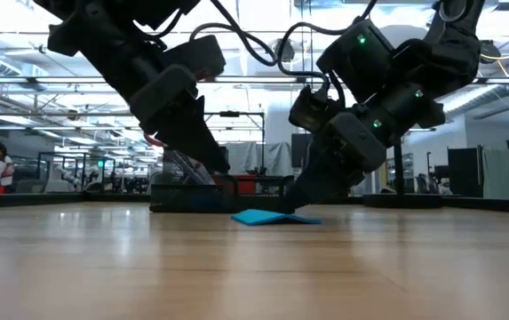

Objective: Pick and place office supplies into organizer
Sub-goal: Put the blue sticky notepad into the desk organizer

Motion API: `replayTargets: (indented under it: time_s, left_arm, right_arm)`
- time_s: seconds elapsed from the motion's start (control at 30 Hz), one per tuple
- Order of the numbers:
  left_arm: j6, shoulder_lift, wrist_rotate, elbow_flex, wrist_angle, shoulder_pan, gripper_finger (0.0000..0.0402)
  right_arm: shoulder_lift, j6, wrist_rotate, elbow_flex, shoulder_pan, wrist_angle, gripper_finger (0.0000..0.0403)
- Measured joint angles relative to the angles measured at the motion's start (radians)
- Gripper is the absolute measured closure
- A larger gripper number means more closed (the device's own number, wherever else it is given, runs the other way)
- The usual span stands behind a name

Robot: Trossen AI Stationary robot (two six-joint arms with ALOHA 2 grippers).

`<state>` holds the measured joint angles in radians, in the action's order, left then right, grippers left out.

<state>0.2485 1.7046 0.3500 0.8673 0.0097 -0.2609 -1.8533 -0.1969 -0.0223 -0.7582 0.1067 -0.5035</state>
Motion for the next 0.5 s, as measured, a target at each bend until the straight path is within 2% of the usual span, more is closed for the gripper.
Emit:
replayTargets:
  time_s: [0.2,0.37,0.5]
  left_arm:
    - [0.001,0.000,0.000,0.000,0.008,-0.004,0.0197]
    - [0.044,0.000,-0.002,0.000,0.010,-0.003,0.0197]
    - [0.069,0.016,-0.029,0.000,0.008,-0.006,0.0197]
  right_arm:
    - [0.000,0.001,-0.001,0.000,0.000,-0.004,0.0314]
    - [0.000,-0.060,0.003,0.000,-0.001,-0.023,0.0314]
    - [0.001,-0.033,0.075,0.000,-0.001,-0.046,0.0314]
